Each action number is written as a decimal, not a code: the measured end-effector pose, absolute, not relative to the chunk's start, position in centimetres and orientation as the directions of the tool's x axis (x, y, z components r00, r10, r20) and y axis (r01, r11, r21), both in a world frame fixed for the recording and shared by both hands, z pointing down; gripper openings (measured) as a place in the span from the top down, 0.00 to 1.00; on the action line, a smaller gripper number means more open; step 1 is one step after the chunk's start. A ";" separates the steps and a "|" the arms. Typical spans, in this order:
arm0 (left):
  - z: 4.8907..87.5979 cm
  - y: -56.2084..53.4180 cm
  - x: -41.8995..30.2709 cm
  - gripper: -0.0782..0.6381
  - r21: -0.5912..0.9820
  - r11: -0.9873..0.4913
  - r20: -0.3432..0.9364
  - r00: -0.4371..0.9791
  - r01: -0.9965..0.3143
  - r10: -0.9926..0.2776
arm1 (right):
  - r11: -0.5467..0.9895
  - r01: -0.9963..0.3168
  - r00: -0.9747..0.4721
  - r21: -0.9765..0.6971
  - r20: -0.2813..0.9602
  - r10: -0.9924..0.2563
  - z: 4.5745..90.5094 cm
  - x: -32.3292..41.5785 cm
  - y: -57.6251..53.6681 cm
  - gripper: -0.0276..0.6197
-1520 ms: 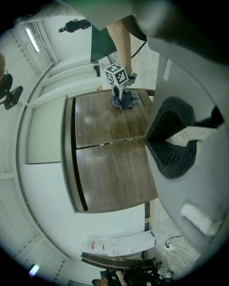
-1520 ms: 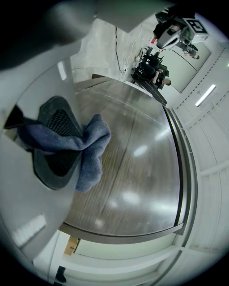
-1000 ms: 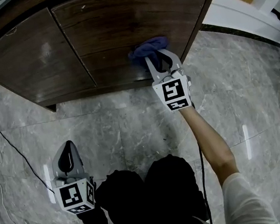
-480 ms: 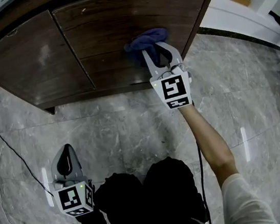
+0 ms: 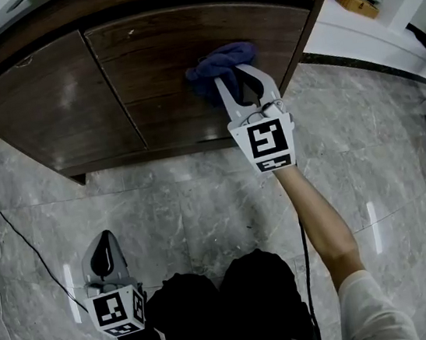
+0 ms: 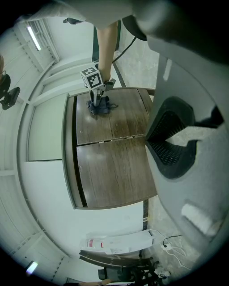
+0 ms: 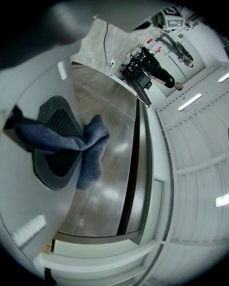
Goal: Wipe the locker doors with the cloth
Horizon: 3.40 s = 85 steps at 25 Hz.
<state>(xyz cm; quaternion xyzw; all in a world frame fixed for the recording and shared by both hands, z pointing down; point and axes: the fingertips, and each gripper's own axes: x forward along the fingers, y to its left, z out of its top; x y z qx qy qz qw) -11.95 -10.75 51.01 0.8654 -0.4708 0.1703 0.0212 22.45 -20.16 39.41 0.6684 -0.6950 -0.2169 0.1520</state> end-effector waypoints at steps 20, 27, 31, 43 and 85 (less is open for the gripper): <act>51.3 -10.9 -11.9 0.89 -0.112 -0.555 0.316 0.500 -0.824 -0.806 | -0.004 -0.839 -0.106 0.544 -0.171 -0.980 31.8 20.5 -21.1 0.81; 51.3 -10.9 -12.0 0.89 -0.108 -0.554 0.314 0.500 -0.826 -0.807 | -0.006 -0.831 -0.123 0.556 -0.196 -0.973 29.8 19.5 -21.5 0.81; 51.5 -10.8 -12.0 0.89 -0.106 -0.553 0.316 0.500 -0.826 -0.807 | -0.008 -0.837 -0.126 0.548 -0.207 -0.970 29.4 19.3 -21.7 0.81; 51.5 -10.8 -12.1 0.89 -0.105 -0.554 0.315 0.500 -0.826 -0.807 | 0.025 -0.838 -0.152 0.546 -0.189 -0.970 31.8 17.9 -22.2 0.81; 52.9 -11.3 -15.4 0.89 -0.106 -0.515 0.338 0.456 -0.851 -0.823 | 0.282 -0.850 -0.195 0.445 0.232 -0.953 58.2 12.7 -24.4 0.81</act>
